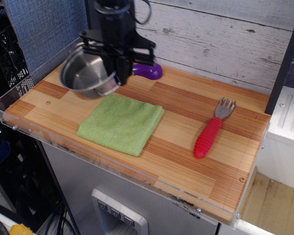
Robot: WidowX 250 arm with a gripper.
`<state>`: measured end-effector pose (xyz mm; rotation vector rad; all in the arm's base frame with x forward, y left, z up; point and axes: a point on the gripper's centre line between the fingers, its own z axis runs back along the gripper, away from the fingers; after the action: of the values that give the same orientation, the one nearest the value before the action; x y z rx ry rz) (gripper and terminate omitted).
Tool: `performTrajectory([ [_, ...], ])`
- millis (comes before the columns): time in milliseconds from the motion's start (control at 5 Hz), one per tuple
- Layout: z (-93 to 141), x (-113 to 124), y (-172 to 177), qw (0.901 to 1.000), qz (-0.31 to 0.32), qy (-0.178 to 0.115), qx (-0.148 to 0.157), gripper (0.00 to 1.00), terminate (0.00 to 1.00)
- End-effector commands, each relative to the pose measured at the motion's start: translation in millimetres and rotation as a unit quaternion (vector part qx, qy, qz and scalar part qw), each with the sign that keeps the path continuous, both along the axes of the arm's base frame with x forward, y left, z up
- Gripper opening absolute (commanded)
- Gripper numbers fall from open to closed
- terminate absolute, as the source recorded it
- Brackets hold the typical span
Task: Place the vessel on the green cloth.
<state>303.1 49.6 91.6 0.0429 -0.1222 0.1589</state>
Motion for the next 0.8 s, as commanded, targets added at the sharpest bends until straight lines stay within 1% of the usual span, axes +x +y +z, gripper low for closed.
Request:
performTrajectory([
  [0,-24.3,-8.1,-24.0,0.9991,-0.031,0.021,0.018,0.00,0.00],
  [400,-57.5,-16.7,-19.9,0.9970,-0.032,0.062,0.033,0.00,0.00],
  [600,-65.0,-17.9,-17.5,0.9963,-0.029,0.075,0.031,0.00,0.00],
])
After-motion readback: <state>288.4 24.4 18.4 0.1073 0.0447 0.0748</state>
